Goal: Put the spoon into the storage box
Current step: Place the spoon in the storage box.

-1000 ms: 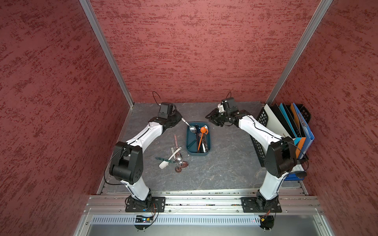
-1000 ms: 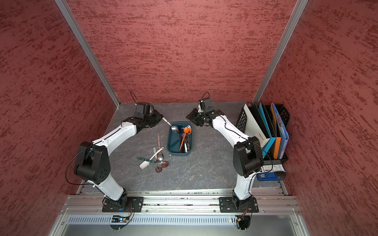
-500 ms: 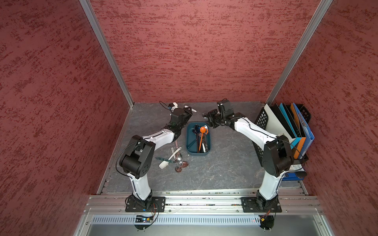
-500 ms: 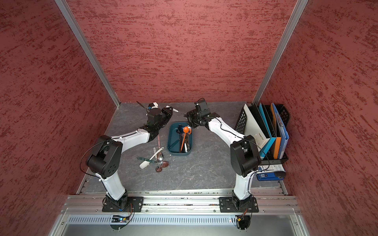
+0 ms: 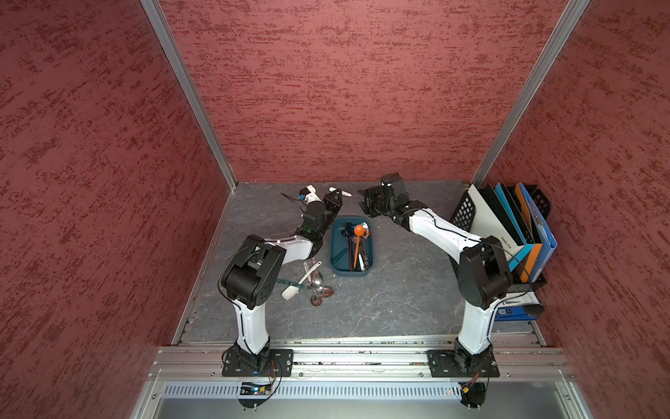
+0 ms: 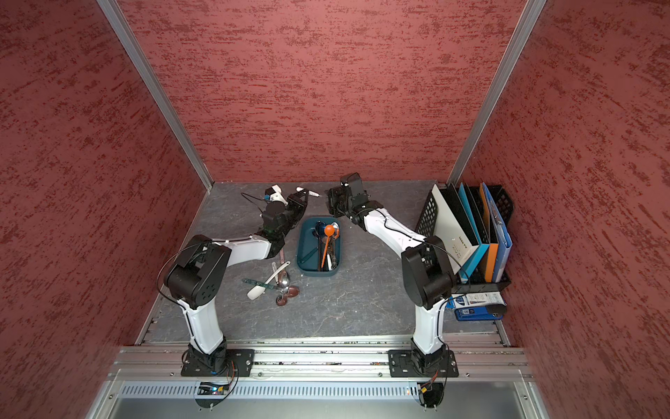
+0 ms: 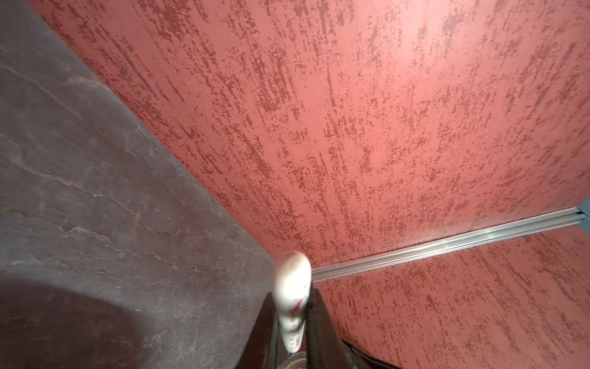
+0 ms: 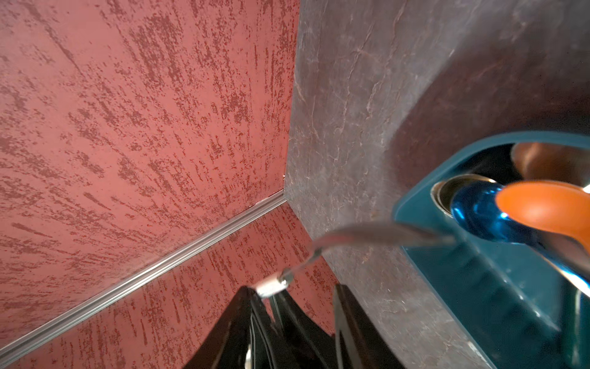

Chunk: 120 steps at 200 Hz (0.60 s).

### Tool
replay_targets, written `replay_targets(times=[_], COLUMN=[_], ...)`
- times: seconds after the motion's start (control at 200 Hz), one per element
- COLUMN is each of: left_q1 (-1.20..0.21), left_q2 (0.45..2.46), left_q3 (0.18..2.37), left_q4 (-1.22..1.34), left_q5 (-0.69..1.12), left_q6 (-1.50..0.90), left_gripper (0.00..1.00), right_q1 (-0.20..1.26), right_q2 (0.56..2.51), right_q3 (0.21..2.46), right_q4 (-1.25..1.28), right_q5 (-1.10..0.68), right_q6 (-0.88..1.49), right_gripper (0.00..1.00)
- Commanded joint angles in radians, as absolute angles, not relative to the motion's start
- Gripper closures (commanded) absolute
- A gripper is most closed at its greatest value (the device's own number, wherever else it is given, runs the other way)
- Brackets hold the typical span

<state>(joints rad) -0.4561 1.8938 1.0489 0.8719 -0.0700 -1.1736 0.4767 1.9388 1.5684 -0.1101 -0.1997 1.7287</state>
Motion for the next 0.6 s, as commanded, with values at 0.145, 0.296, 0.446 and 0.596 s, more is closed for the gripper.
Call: replay_targets(times=[0.145, 0.296, 0.446, 0.596], left_q1=[-0.469, -0.471, -0.47, -0.465], left_q2=[1.903, 1.905, 1.908, 1.917], left_q3=[1.02, 1.016, 1.003, 1.019], left_q4=[0.994, 1.006, 1.034, 1.042], left_q5=[-0.023, 0.01, 0.032, 0.1], left_q6=[-1.167, -1.162, -1.131, -1.099], left_gripper=[1.0, 1.0, 1.0, 0.87], right_q1=[0.49, 0.488, 0.487, 0.488], right_q2=[1.994, 2.053, 2.074, 2.071], right_q3=[1.647, 1.717, 1.747, 1.733], right_q4=[-0.09, -0.075, -0.074, -0.076], right_q5=[-0.104, -0.121, -0.134, -0.14], right_q6=[1.754, 1.785, 1.789, 1.795], right_gripper=[0.55, 0.61, 0.84, 1.0])
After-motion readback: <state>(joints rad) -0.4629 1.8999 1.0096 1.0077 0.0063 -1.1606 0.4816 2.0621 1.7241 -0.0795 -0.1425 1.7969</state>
